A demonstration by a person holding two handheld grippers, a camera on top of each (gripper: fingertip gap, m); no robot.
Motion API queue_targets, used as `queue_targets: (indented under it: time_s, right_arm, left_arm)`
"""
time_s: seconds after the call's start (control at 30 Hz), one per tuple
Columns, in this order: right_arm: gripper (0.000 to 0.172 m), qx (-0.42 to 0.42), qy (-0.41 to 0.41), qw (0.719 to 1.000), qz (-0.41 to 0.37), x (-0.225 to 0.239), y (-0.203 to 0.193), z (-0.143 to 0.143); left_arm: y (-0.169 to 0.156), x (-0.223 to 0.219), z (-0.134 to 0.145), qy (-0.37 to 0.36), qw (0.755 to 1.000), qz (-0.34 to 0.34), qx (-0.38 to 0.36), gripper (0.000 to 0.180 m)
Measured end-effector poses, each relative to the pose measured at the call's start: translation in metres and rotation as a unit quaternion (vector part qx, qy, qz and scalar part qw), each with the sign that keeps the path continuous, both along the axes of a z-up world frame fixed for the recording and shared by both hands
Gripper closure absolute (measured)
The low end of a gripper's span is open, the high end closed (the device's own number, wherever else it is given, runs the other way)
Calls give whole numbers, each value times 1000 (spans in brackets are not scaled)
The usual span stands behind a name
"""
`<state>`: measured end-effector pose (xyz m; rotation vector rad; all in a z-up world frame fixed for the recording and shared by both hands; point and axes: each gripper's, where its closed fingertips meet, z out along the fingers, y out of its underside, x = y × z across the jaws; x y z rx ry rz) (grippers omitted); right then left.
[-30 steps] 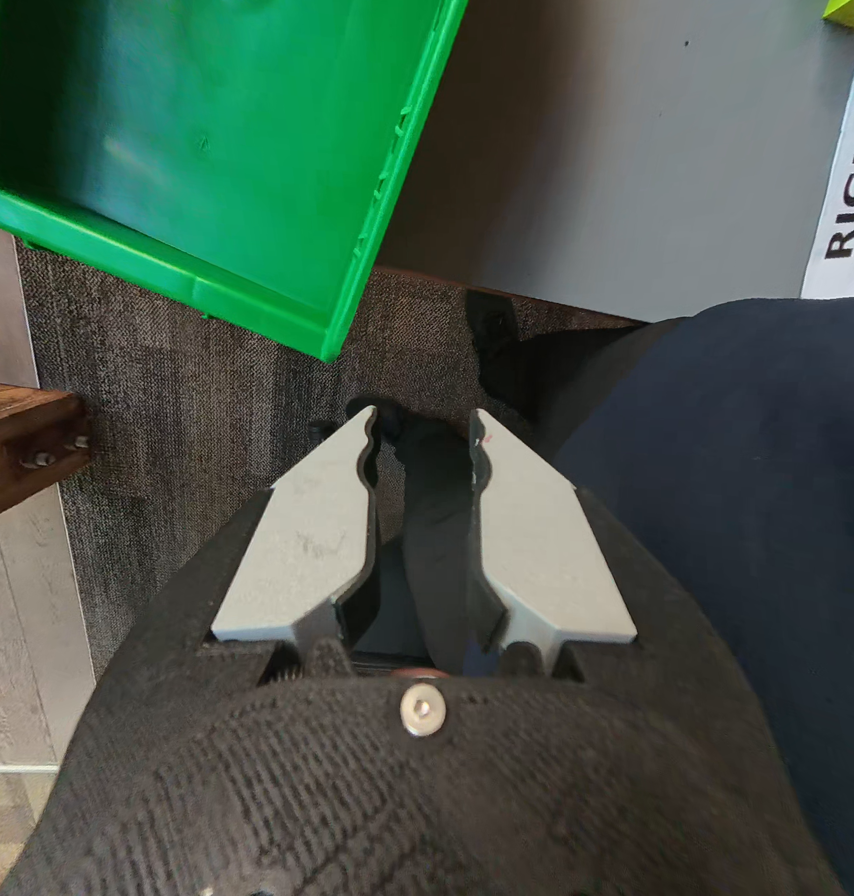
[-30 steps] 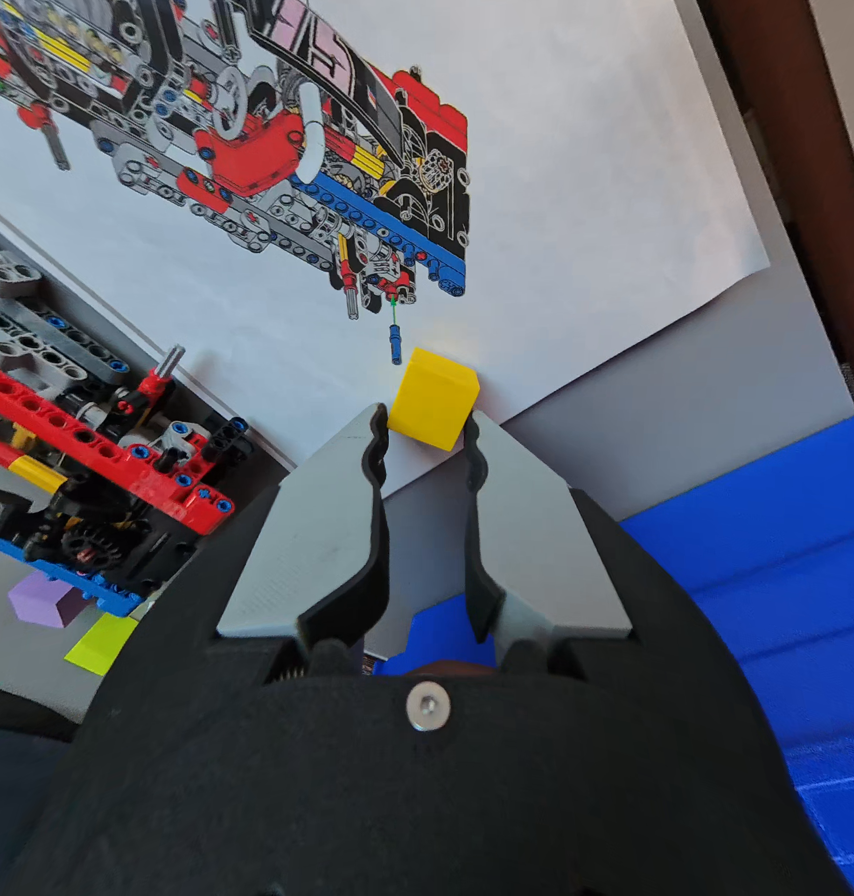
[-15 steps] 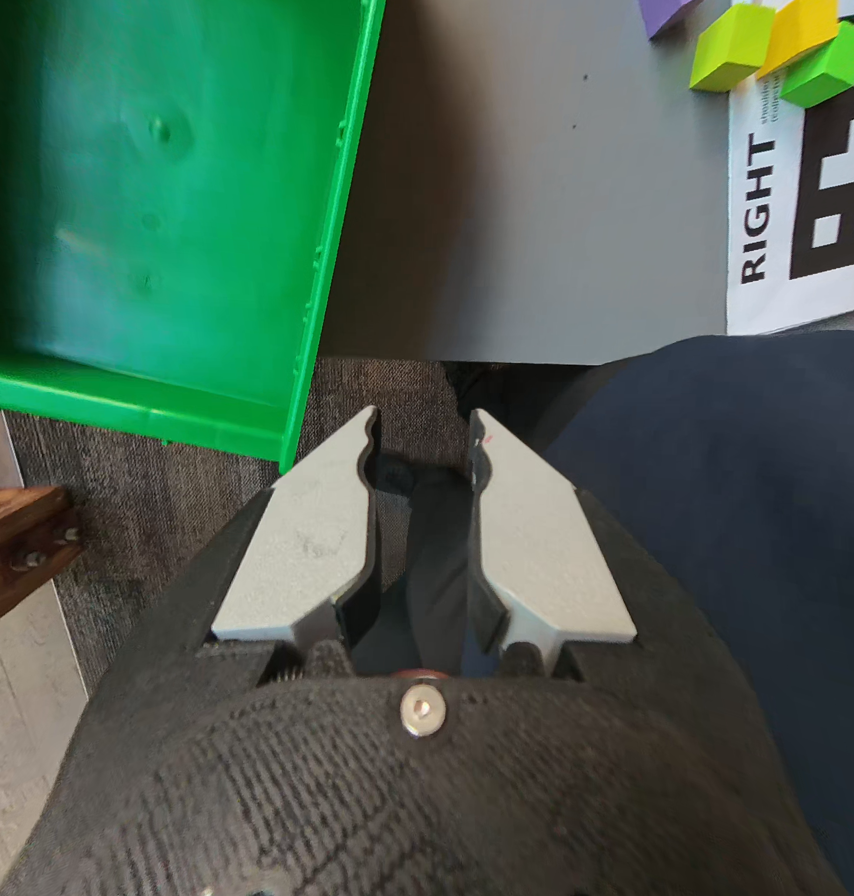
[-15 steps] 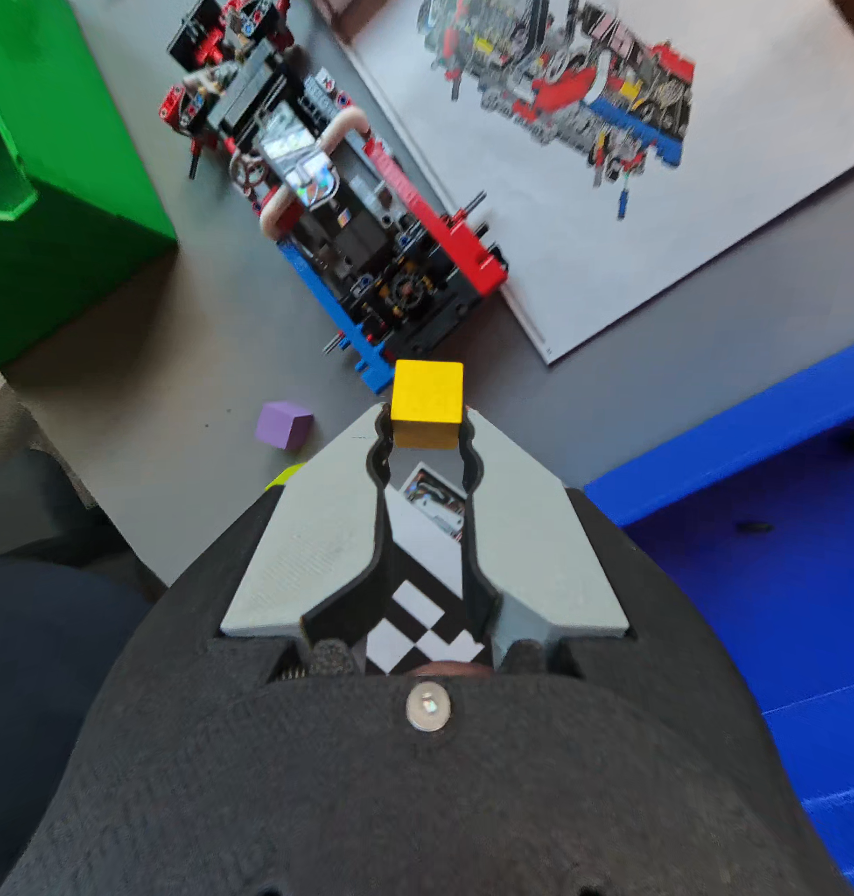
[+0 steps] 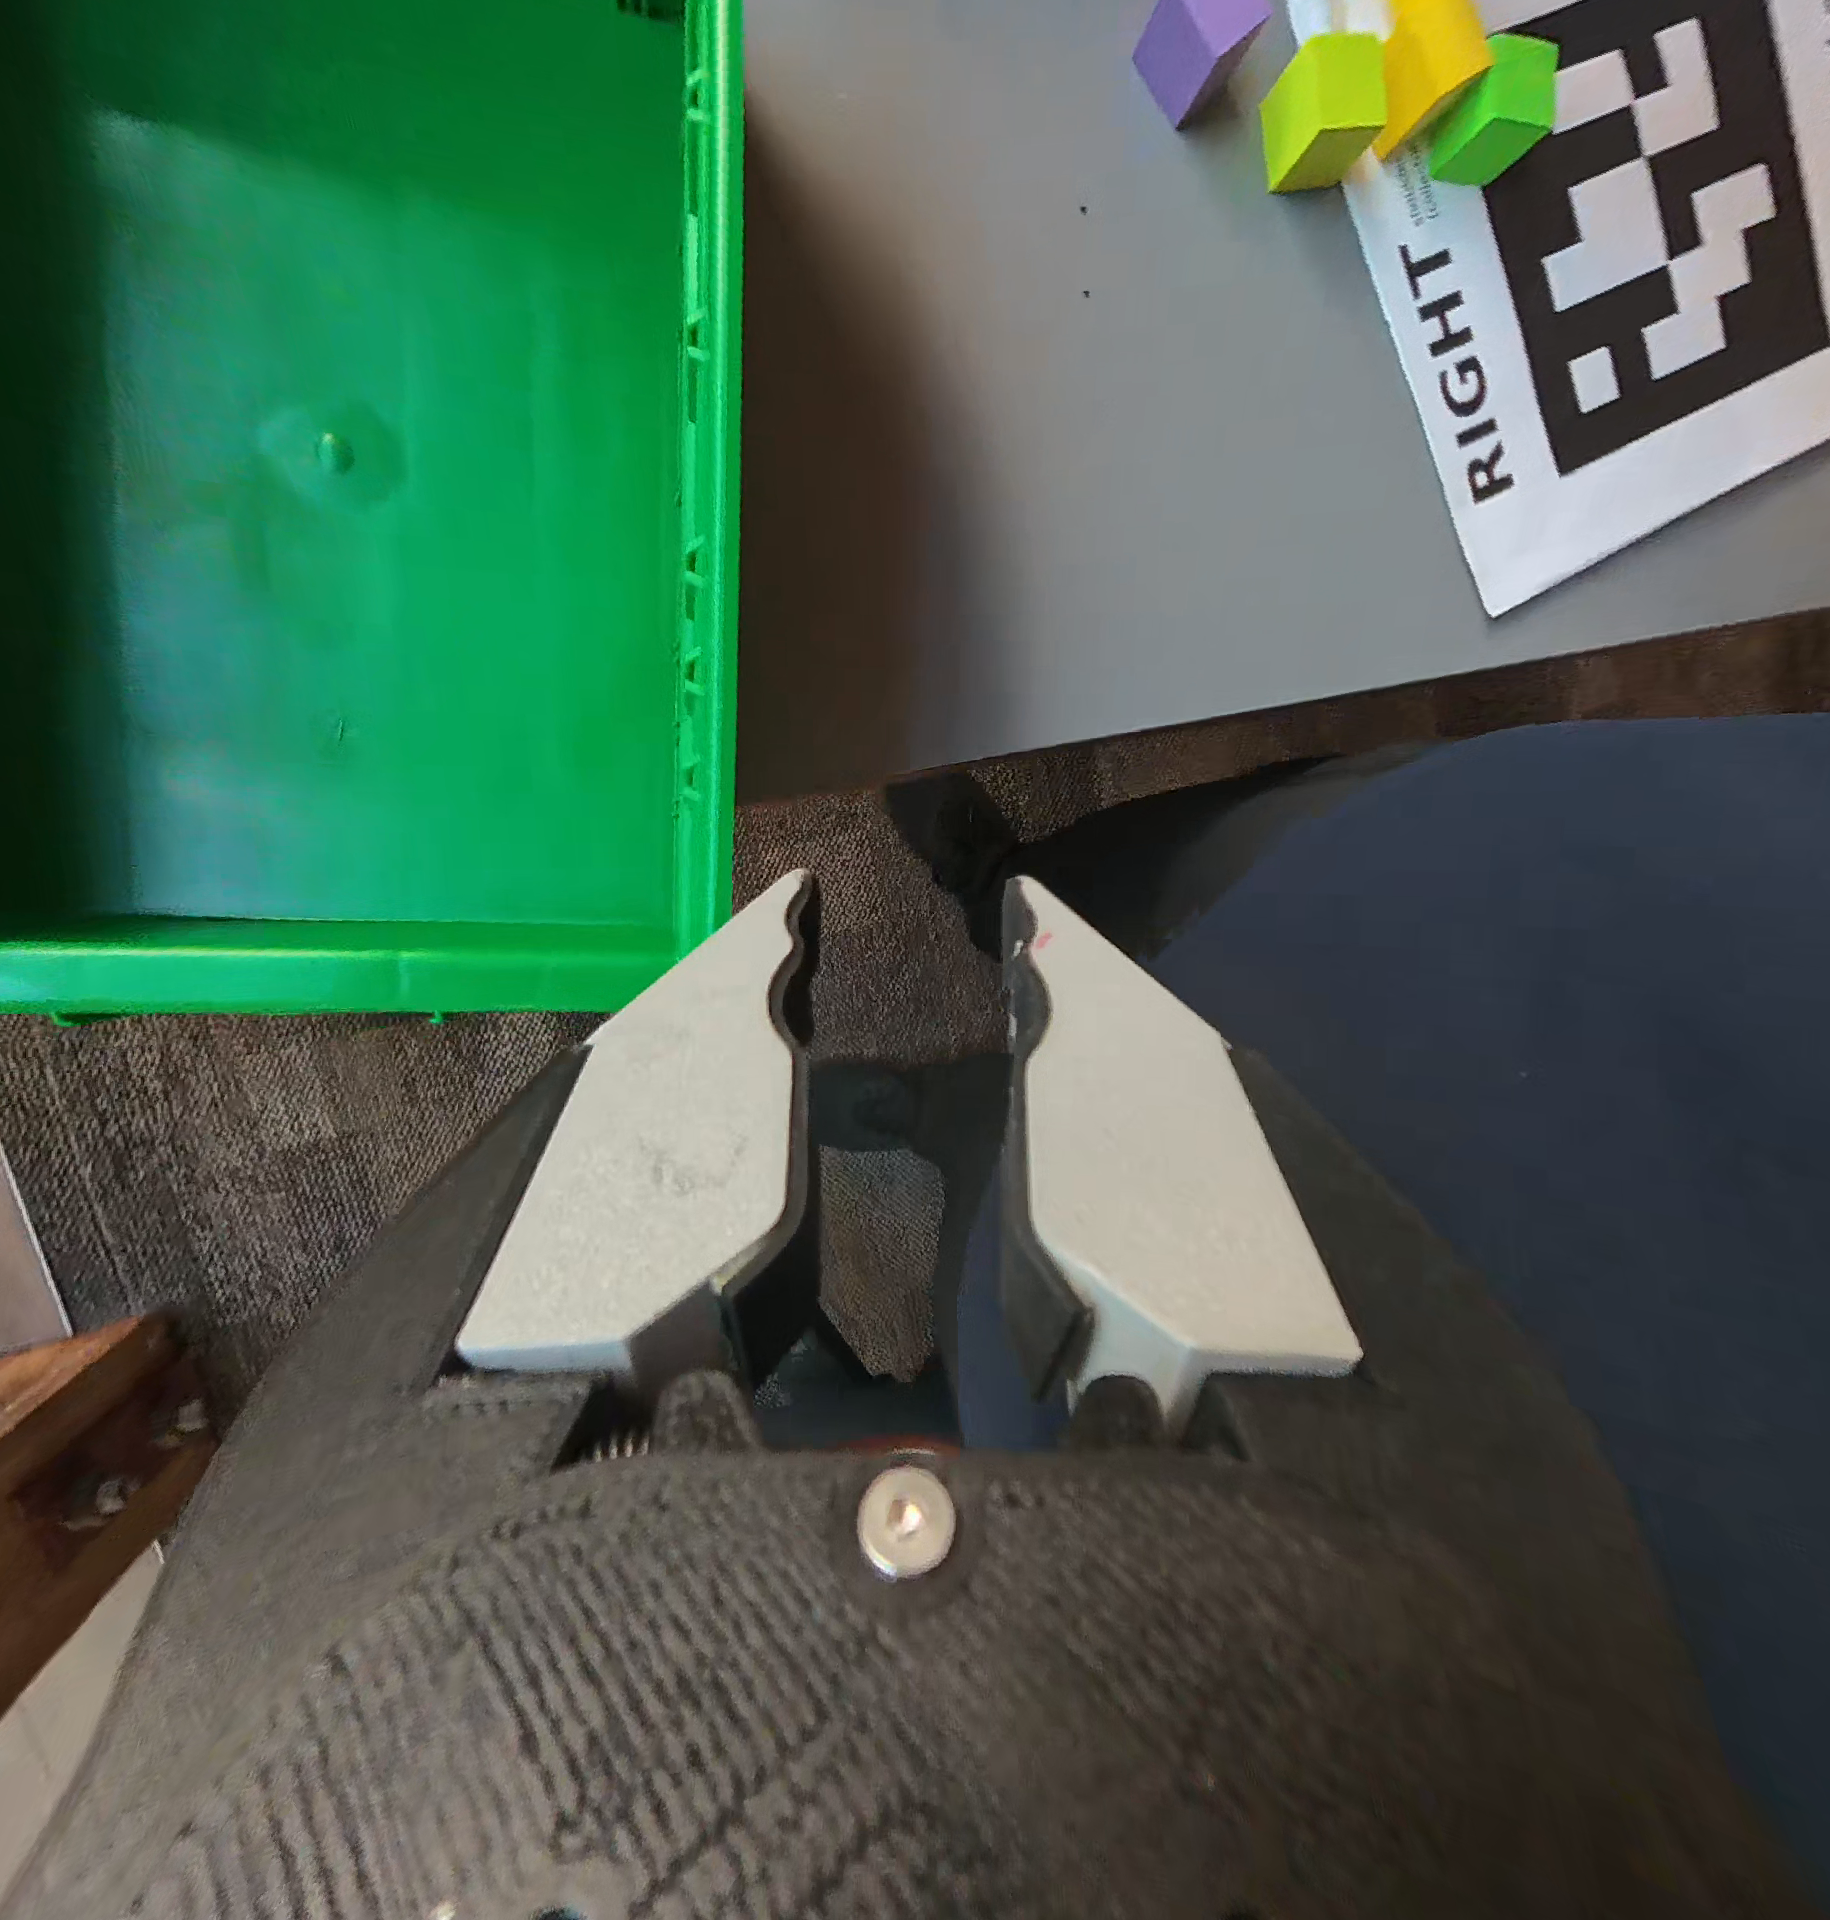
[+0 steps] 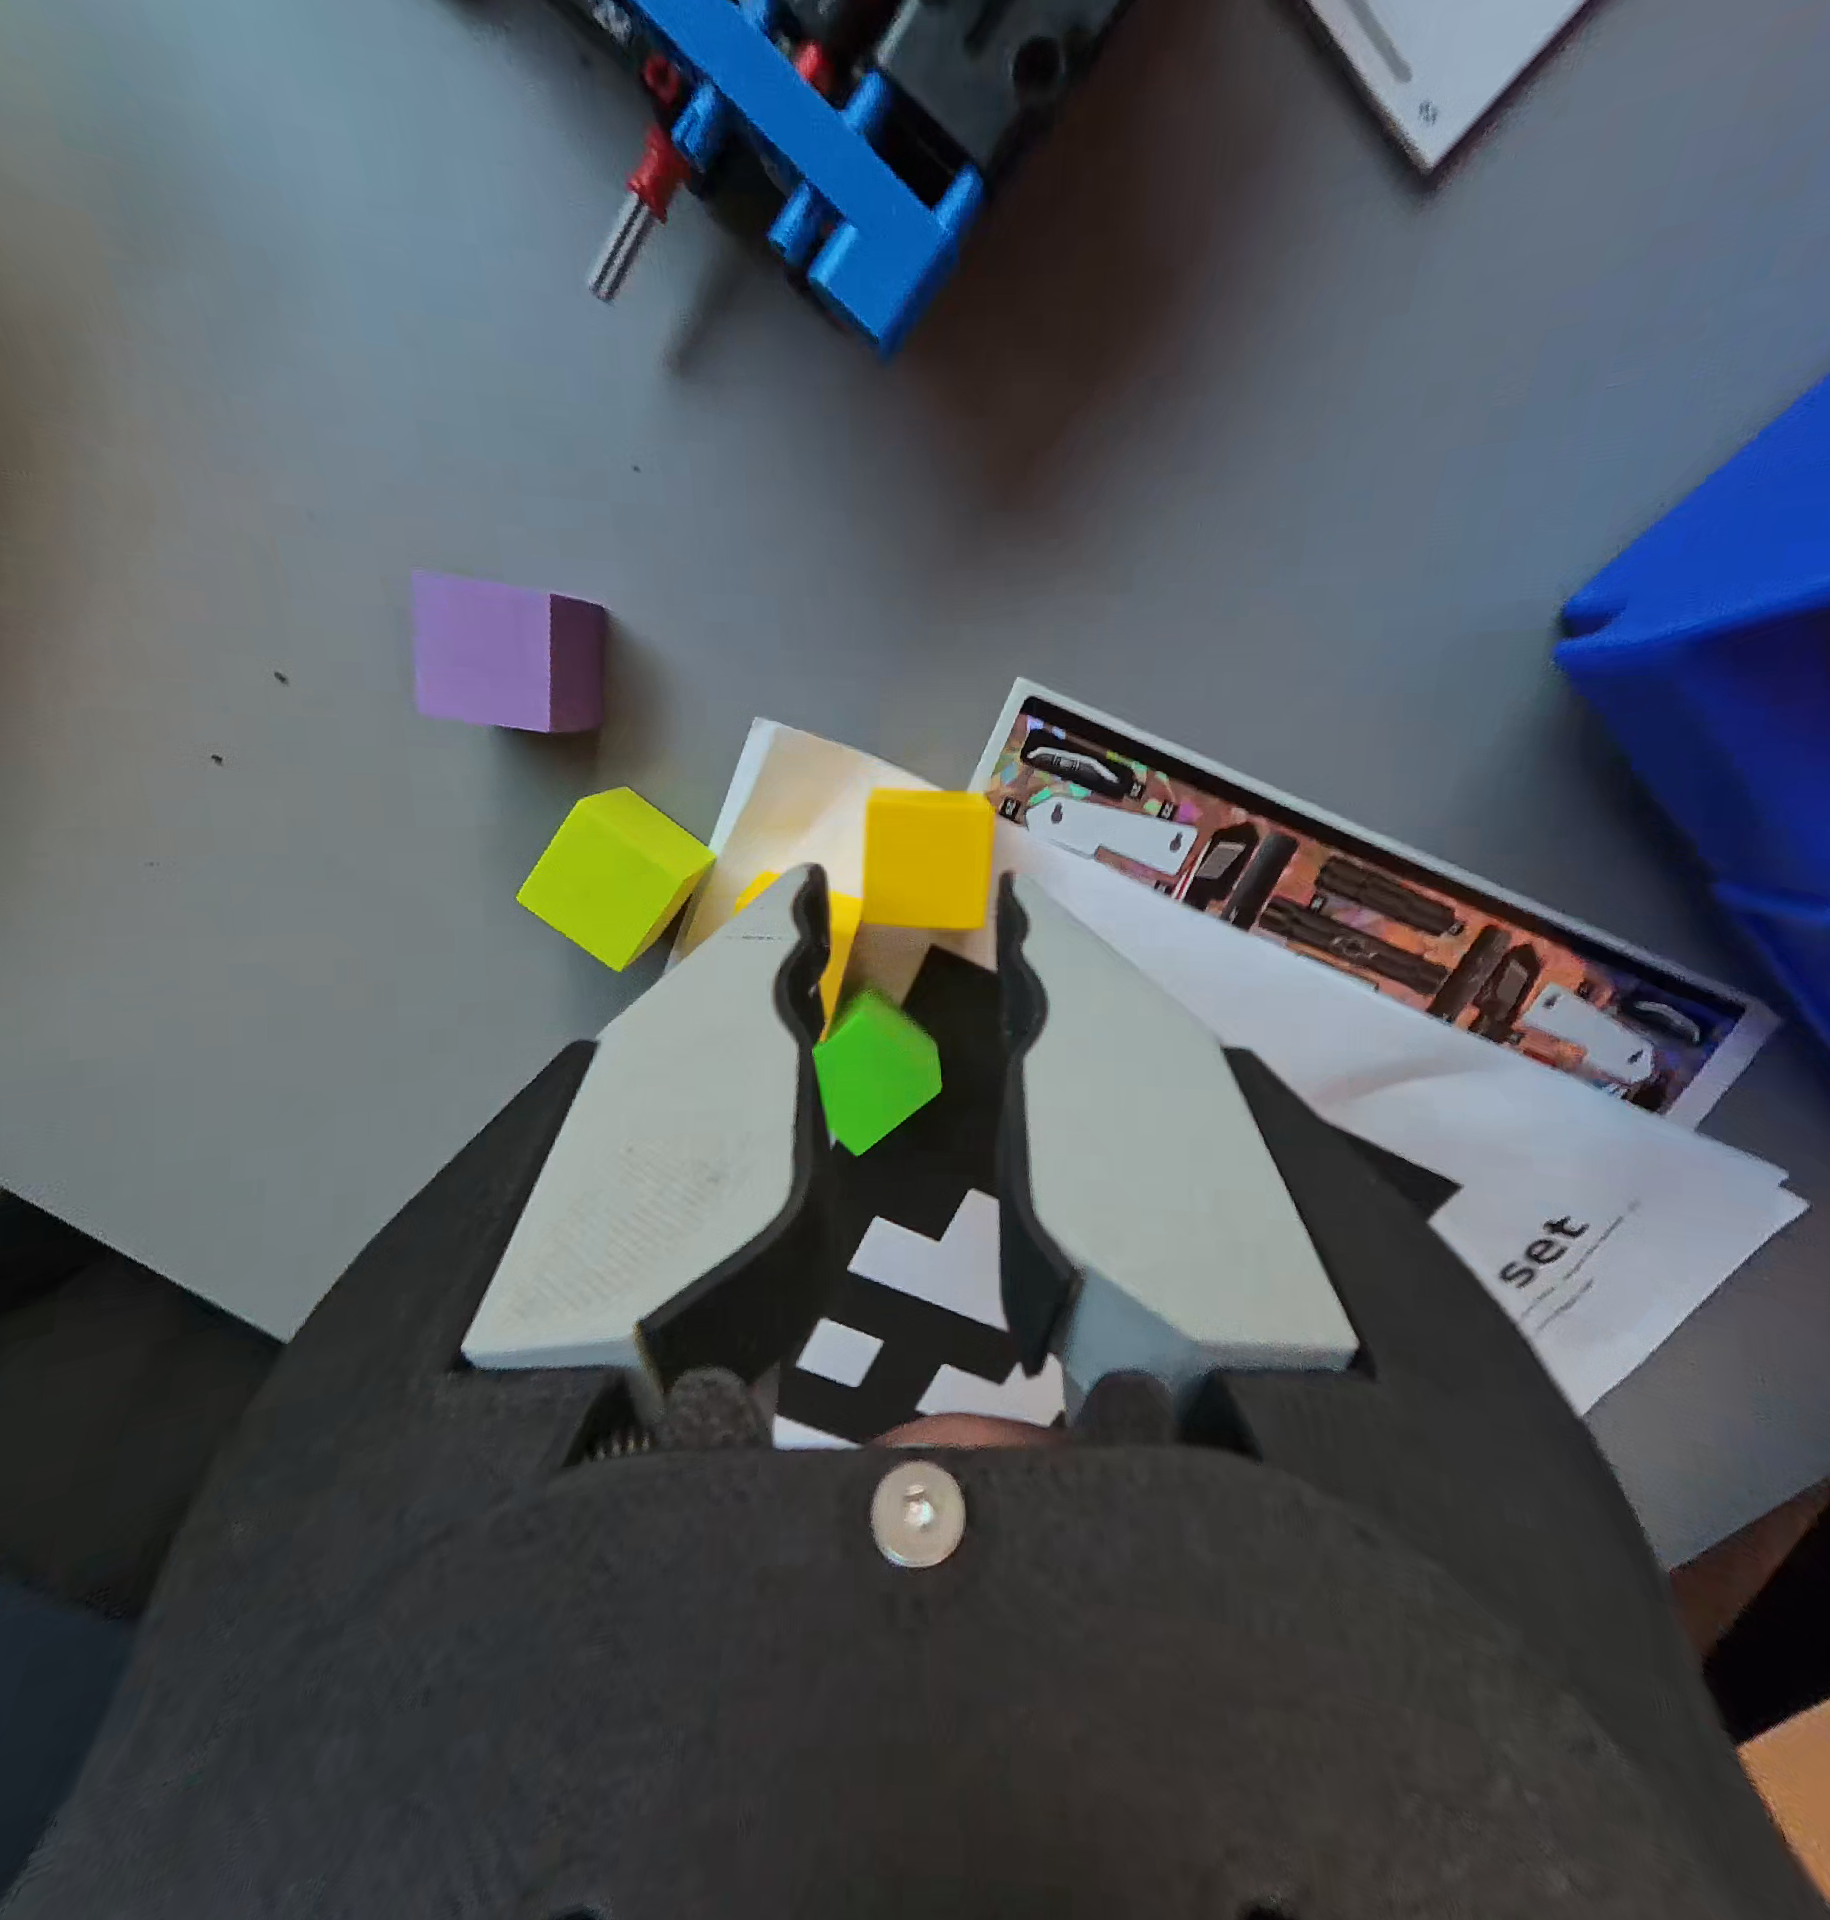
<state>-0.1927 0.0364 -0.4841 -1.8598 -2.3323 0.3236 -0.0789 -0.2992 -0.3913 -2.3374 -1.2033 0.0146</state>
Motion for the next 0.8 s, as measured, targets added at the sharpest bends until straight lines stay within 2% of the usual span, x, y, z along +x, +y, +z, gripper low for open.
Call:
queue_targets:
  time_s: [0.07,0.1,0.23,0.37,0.6,0.8]
  right_arm:
    - [129,-7,7,999,-33,4,-4,7]
    - [129,-12,26,998,-49,2,-7,18]
    - [134,-17,82,994,-70,12,-20,59]
    - [138,-1,103,993,-61,43,-23,79]
    - [142,6,110,990,-89,92,11,83]
    - [146,-36,133,984,-109,90,43,77]
  left_arm:
    - [-6,6,-2,3,1000,-13,11,147]
    - [-7,8,-3,3,1000,-18,17,147]
    - [-5,17,0,13,997,-43,59,145]
    - [6,26,2,15,994,-72,84,143]
    - [16,28,2,18,992,-98,76,144]
    - [32,17,-1,19,993,-104,45,146]
